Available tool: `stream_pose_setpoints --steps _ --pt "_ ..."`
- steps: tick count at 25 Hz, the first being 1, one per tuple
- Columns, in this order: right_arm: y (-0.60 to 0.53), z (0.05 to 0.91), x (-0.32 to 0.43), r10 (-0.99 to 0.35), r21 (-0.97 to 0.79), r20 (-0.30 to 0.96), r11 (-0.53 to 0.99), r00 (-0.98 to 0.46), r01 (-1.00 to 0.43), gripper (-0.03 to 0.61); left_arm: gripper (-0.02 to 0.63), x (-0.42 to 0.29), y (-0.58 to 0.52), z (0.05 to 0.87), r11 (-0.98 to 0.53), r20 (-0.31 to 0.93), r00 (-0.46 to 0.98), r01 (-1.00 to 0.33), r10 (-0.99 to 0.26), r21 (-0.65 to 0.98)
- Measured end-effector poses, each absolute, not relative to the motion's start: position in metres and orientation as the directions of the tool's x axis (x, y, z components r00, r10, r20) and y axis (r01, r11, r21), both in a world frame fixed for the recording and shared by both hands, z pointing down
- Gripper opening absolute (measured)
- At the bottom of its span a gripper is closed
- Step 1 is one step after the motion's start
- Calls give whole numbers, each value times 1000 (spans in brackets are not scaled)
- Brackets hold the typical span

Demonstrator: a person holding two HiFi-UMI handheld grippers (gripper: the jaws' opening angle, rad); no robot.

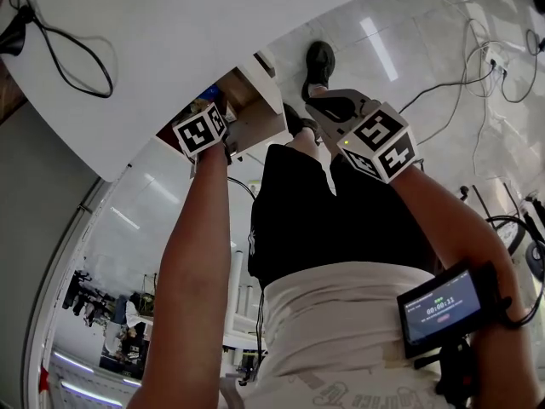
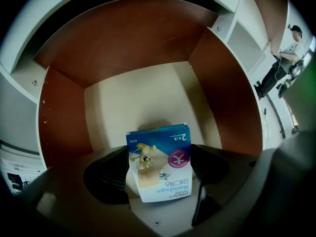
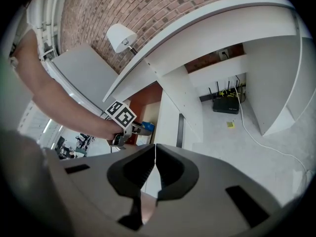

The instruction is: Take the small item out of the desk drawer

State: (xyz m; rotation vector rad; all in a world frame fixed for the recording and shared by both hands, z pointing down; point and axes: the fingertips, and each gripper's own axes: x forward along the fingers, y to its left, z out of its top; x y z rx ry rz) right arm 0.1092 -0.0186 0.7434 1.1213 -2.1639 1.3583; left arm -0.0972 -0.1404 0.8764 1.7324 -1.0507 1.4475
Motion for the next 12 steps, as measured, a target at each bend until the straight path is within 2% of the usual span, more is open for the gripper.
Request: stream_pose_setpoints --steps 12 --pt "-26 743 102 -466 -582 646 210 -604 -785 6 383 -92 -133 850 -459 967 134 -888 -218 19"
